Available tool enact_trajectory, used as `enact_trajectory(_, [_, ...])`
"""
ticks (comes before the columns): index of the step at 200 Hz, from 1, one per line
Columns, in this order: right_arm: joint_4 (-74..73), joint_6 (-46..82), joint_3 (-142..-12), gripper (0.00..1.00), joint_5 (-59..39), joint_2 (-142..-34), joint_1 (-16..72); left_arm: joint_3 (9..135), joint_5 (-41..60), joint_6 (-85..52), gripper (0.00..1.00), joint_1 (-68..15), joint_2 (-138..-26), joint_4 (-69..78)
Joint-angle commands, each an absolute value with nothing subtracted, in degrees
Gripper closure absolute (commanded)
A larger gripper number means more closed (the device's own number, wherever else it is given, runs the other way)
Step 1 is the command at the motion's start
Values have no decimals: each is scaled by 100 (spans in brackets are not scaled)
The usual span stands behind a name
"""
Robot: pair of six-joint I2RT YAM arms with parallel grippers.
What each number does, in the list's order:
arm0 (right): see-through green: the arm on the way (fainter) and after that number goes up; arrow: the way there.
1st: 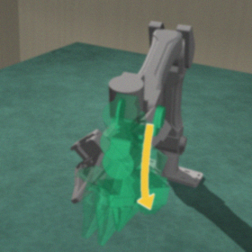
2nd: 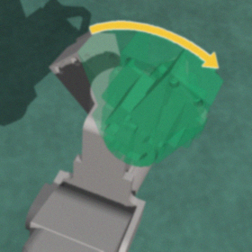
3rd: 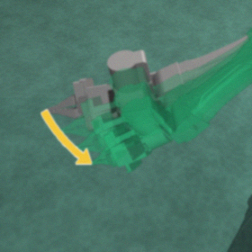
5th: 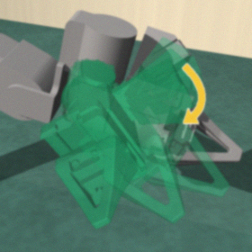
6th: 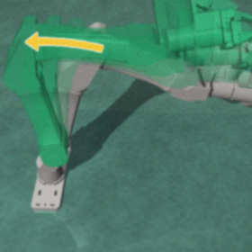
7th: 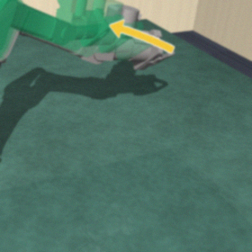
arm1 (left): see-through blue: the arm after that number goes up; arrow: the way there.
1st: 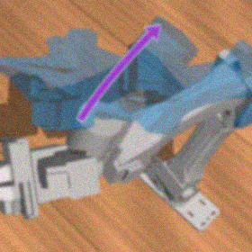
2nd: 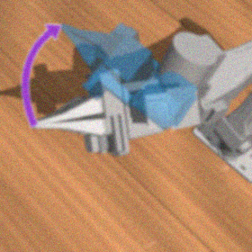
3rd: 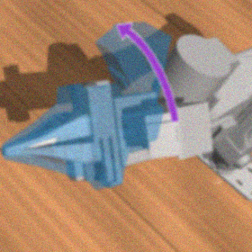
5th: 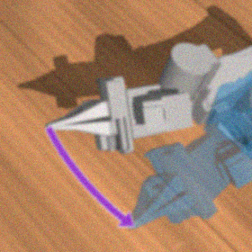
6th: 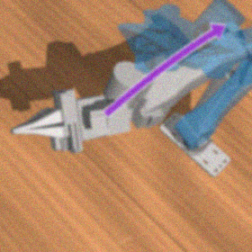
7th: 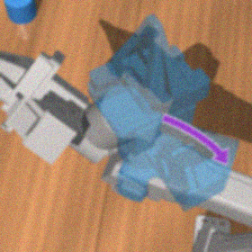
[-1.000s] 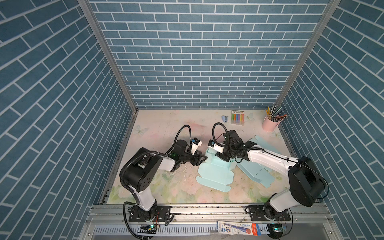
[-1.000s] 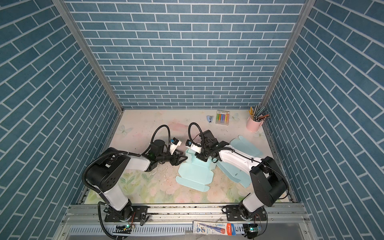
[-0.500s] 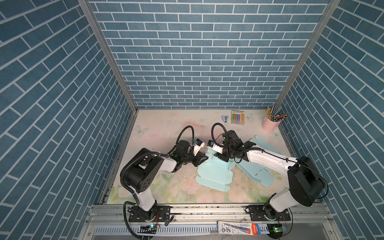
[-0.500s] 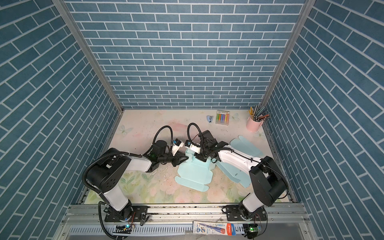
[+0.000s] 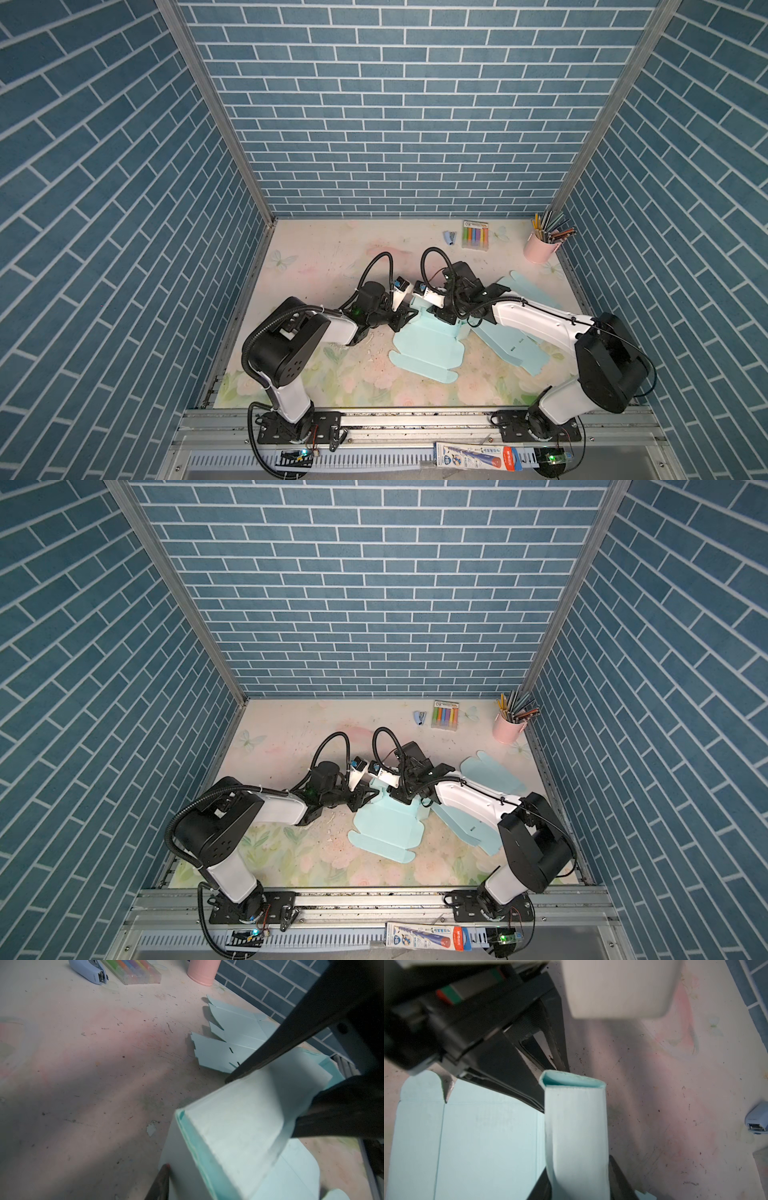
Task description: Fold the paper box
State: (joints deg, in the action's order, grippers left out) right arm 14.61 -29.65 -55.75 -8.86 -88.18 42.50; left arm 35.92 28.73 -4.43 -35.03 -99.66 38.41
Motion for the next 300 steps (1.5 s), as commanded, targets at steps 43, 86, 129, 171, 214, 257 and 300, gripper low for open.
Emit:
enact_trajectory(43, [1817,-2172,-5686,50,-1358,-8620,4781,3521,1276,-136,97,-4002,-9756,4299])
enact_trajectory(86, [585,64,-4864,34,-1734,-7382,4797,3109,698,-135,99,-4197,-9610,4790])
enact_trajectory(129, [-824,2135,-3944,34,-2847,-6329,3434,2860,596,-34,98,-4386,-9485,4923])
enact_trajectory(171, [-634,2633,-4416,37,-2915,-7611,2979,2883,483,18,98,-4607,-9615,5027])
enact_trajectory(214, [-1733,3289,-4098,39,-3961,-8306,3103,2924,332,-9,97,-4688,-9766,5162])
enact_trajectory(257, [-2358,3716,-3577,45,-4300,-8500,3150,2895,175,5,95,-4742,-10081,5594])
enact_trajectory(300, [-3265,4386,-3265,49,-4524,-8736,3272,2957,109,98,89,-4764,-10247,5785])
